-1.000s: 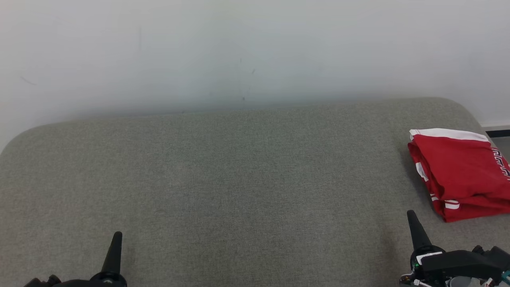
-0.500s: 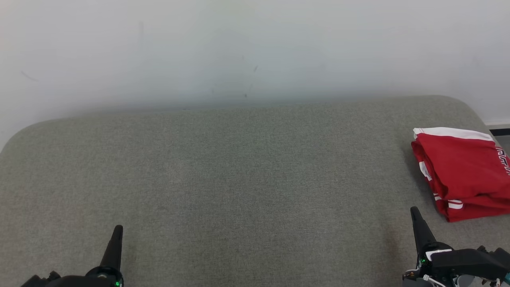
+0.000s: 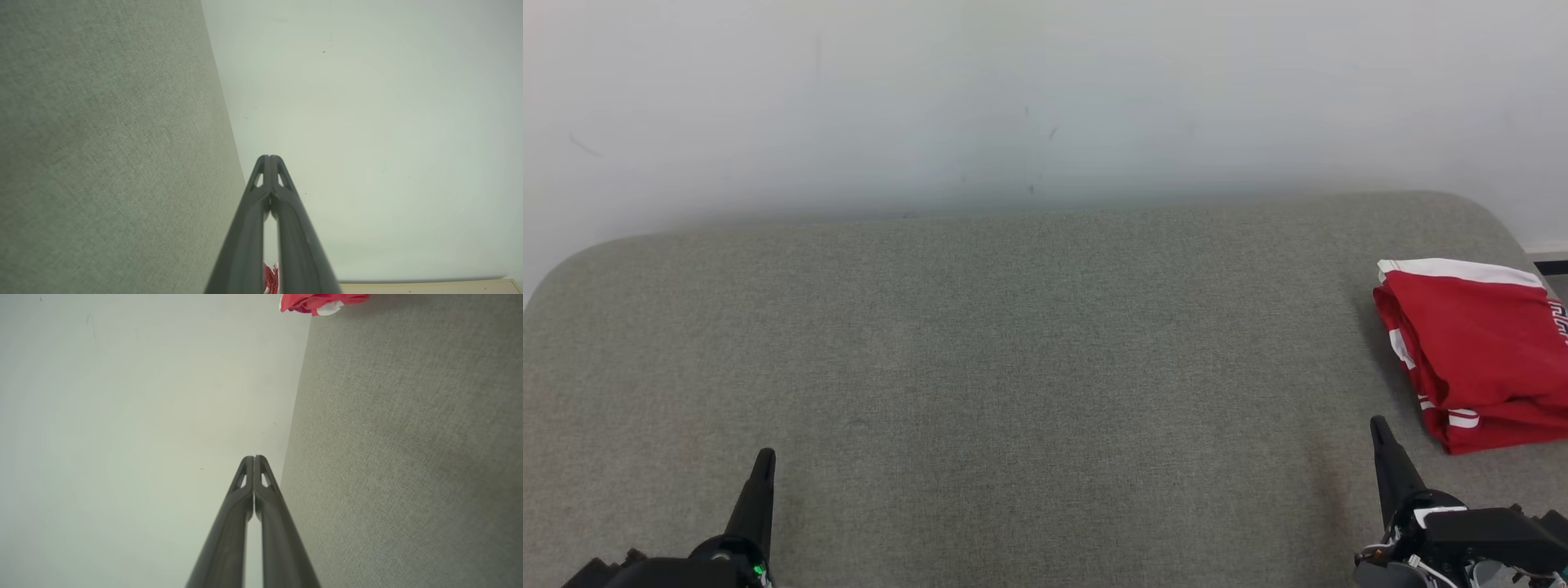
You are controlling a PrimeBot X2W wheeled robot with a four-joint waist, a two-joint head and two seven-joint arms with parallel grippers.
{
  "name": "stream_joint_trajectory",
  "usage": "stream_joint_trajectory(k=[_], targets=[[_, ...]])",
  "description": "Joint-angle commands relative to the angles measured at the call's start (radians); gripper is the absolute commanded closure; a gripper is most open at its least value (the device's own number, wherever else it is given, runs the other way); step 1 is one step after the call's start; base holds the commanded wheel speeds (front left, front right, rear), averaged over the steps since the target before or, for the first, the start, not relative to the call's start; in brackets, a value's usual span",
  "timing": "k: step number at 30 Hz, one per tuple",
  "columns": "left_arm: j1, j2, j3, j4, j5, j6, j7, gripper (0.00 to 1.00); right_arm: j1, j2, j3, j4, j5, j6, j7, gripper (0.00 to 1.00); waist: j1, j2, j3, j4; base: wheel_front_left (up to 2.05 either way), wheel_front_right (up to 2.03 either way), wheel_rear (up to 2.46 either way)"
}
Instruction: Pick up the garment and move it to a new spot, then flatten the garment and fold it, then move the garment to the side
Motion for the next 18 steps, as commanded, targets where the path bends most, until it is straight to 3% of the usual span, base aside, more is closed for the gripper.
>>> stream_joint_trajectory(k=[1, 18], targets=[[-0.014, 0.006, 0.004, -0.006, -0.019, -0.004, 0.005, 1.00, -0.012, 0.000, -0.004, -0.009, 0.016, -0.002, 0.008, 1.00, -0.0001, -0.0001, 0.001, 0.001, 0.00, 0.00, 0.00], [-0.024, 0.006, 0.007, -0.007, -0.113, -0.009, 0.031, 1.00, -0.009, 0.000, -0.017, -0.024, 0.113, -0.002, 0.029, 1.00, -0.0001, -0.0001, 0.012, 0.008, 0.00, 0.00, 0.00]])
